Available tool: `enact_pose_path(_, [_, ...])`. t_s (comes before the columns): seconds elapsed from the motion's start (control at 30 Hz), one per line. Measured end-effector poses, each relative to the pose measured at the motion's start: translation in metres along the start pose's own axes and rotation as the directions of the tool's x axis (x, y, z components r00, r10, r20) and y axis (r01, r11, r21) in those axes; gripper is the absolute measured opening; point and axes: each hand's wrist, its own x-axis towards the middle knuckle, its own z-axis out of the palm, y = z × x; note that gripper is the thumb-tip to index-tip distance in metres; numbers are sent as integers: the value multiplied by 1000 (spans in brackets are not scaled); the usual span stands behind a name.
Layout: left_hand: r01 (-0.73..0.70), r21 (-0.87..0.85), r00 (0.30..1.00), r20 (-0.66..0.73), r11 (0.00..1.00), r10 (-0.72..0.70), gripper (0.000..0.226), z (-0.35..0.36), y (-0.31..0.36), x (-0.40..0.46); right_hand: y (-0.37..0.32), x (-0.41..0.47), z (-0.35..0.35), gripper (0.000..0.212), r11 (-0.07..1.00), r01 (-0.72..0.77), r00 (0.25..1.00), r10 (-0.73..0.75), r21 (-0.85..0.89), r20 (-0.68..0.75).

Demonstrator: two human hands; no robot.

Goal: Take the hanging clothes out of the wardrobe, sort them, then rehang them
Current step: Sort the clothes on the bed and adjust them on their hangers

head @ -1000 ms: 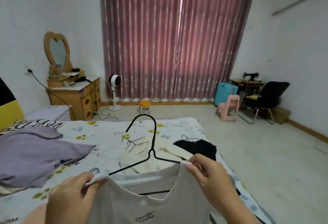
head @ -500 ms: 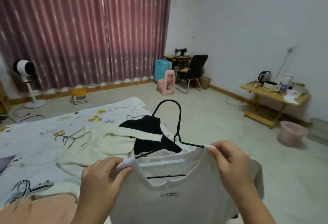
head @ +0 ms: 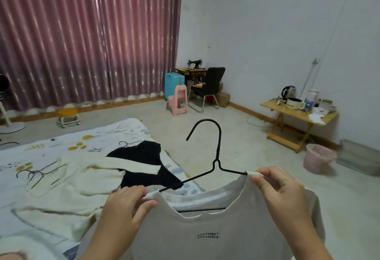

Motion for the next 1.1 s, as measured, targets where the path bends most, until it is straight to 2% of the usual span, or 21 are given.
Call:
enact_pose_path(0.03, [0, 16, 1000, -10, 1000, 0, 22, 9, 8, 6, 9, 11, -4, 9, 1000, 8, 1000, -8, 9, 12])
enact_pose_path(0.1, [23, 35, 998, -52, 999, -22, 25, 24, 23, 16, 25, 33, -9, 25, 999, 35, 998, -35, 10, 44])
enact_pose_path(0.2, [63, 45, 988, -145, 997, -56, 23, 43, 38, 29, 44, 65, -11, 5, 997, 75, 989, -77, 21, 126])
enact_pose_path(0.27, [100, 86, 978, -190, 991, -83, 25, 52, 41, 36, 54, 85, -10, 24, 993, 115, 981, -117, 24, 156])
enact_pose_path(0.37, [191, 144, 960, -234, 971, -154, 40, 60, 37, 50, 69, 115, -1, 21, 982, 184, 968, -173, -45, 183])
enact_pose_path(0.47, [231, 180, 946, -273, 956, -177, 41, 66, 26, 67, 89, 144, 22, 30, 952, 266, 948, -229, -153, 220])
enact_pose_path(0.53, [241, 200, 940, -292, 950, -177, 41, 70, 14, 80, 101, 162, 45, 28, 929, 310, 934, -257, -203, 249])
enact_pose_path(0.6, [255, 224, 933, -312, 941, -178, 40, 75, -1, 94, 111, 180, 69, 10, 922, 321, 928, -261, -216, 267])
enact_pose_path(0.63, [257, 235, 931, -321, 938, -175, 39, 77, -10, 101, 116, 189, 81, 8, 917, 330, 923, -265, -223, 278])
enact_pose_path(0.73, [282, 253, 922, -338, 926, -188, 39, 87, -46, 124, 125, 218, 114, 7, 911, 347, 903, -260, -224, 343])
enact_pose_path(0.9, [312, 259, 916, -339, 914, -217, 40, 107, -105, 164, 131, 262, 175, 24, 923, 336, 853, -215, -186, 475])
enact_pose_path(1.1, [353, 235, 906, -326, 906, -269, 29, 122, -162, 198, 136, 298, 240, 21, 937, 337, 781, -223, -94, 583])
